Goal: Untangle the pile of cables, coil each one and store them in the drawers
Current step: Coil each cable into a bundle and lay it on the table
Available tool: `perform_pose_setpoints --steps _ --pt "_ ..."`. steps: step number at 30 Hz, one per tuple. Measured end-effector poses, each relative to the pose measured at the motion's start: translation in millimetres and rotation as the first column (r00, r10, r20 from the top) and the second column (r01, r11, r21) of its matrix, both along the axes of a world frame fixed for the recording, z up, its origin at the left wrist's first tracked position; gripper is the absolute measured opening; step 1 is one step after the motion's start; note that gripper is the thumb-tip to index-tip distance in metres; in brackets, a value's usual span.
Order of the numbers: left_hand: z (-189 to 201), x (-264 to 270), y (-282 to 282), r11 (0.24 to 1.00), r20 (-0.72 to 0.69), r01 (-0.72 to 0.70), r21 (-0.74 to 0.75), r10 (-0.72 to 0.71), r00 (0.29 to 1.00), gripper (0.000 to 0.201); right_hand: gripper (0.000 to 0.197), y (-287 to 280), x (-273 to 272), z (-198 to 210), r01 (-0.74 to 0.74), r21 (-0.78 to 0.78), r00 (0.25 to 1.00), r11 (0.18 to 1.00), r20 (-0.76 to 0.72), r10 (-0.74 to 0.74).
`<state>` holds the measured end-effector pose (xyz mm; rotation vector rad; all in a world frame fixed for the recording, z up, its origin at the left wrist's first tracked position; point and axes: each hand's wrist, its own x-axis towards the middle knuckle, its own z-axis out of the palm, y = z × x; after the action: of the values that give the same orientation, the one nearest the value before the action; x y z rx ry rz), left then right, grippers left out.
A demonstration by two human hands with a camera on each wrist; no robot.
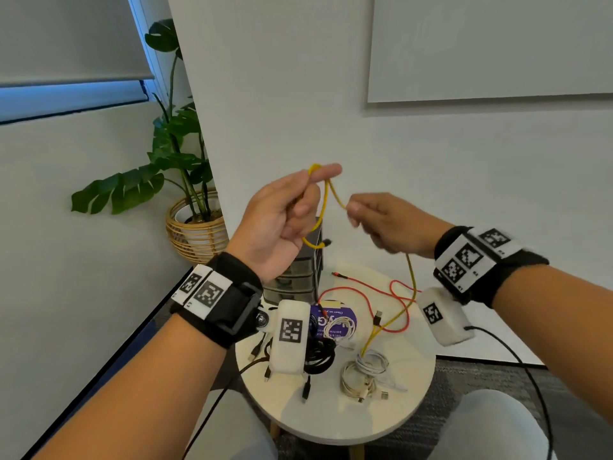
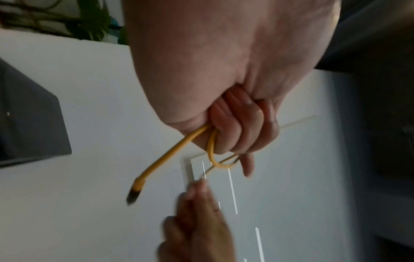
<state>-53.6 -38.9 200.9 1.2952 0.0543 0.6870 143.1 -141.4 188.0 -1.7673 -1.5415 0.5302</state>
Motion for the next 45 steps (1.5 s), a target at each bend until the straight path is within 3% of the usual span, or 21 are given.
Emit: perform_pose_setpoints --steps 2,4,6,9,11,16,20,22,25,29,33,36,40,43,45 --pt "2.2 4.8 -2.0 0.989 0.021 -0.146 0.008 0.146 0.989 0.041 0.039 -0.5 -14.6 -3.8 -0.132 -0.125 0.985 0.983 0.096 0.144" --pt "-2.2 10.1 -1.7 0.967 -0.02 -0.253 0.039 0.254 0.967 0.043 0.039 -1.8 -27.7 8.0 -0.25 -0.182 0.959 0.951 0.087 0.269" --pt "-8.0 13.8 -1.1 0.935 -0.09 -0.309 0.172 0.327 0.941 0.046 0.035 -4.7 -35.0 30.7 -0.302 -0.18 0.936 0.936 0.132 0.327" --pt "-11.3 16.3 -3.3 0.818 -0.21 -0.278 0.504 0.428 0.879 0.04 0.027 -7.7 -32.5 60.8 -0.274 -0.091 0.919 0.957 0.267 0.289" --pt "-10.8 14.1 -1.9 0.817 -0.227 -0.216 0.535 0.385 0.894 0.035 0.026 -5.1 -22.7 67.8 -0.212 -0.002 0.927 0.977 0.315 0.202" --pt "-6.8 6.8 3.0 0.943 -0.254 -0.062 0.326 0.15 0.956 0.042 0.034 0.5 -1.6 43.5 -0.092 0.126 0.959 0.988 0.277 0.054" --pt "-5.9 -0.1 6.1 0.988 -0.13 0.037 0.148 -0.018 0.991 0.044 0.035 0.3 -1.9 -0.6 -0.021 0.173 0.984 0.985 0.18 -0.011" --pt "-3.5 0.8 3.8 0.999 -0.033 0.014 0.053 -0.012 0.999 0.044 0.034 -2.3 -8.7 -20.6 -0.009 0.13 0.988 0.991 0.154 -0.011" --pt "-3.6 10.9 1.8 0.981 -0.014 -0.191 -0.005 0.191 0.981 0.039 0.026 -8.6 -32.7 -30.9 -0.096 0.052 0.985 0.994 0.146 0.088" --pt "-15.6 21.1 2.4 0.881 -0.154 -0.391 0.267 0.44 0.885 0.026 0.026 -15.4 -64.1 -21.7 -0.254 -0.056 0.944 0.966 0.203 0.26" --pt "-33.5 16.4 6.1 0.742 -0.228 -0.276 0.61 0.499 0.836 0.03 0.026 -17.1 -58.5 4.3 -0.257 0.053 0.886 0.965 0.412 0.213" --pt "-36.0 8.9 3.8 0.803 -0.263 -0.161 0.574 0.367 0.892 0.038 0.025 -14.4 -31.0 21.3 -0.169 0.171 0.897 0.971 0.435 0.079" --pt "-26.5 1.1 7.0 0.933 -0.312 0.004 0.359 0.116 0.943 0.043 0.028 -9.7 -7.2 3.0 -0.088 0.254 0.893 0.963 0.448 -0.037" --pt "-20.3 -5.2 9.8 0.977 -0.199 0.09 0.191 -0.051 0.979 0.045 0.03 -10.7 -2.7 -20.7 -0.009 0.317 0.922 0.948 0.37 -0.115" --pt "-15.3 -5.1 8.7 0.995 -0.074 0.064 0.075 -0.059 0.996 0.045 0.028 -11.4 -1.2 -38.8 0.041 0.272 0.932 0.961 0.336 -0.135"
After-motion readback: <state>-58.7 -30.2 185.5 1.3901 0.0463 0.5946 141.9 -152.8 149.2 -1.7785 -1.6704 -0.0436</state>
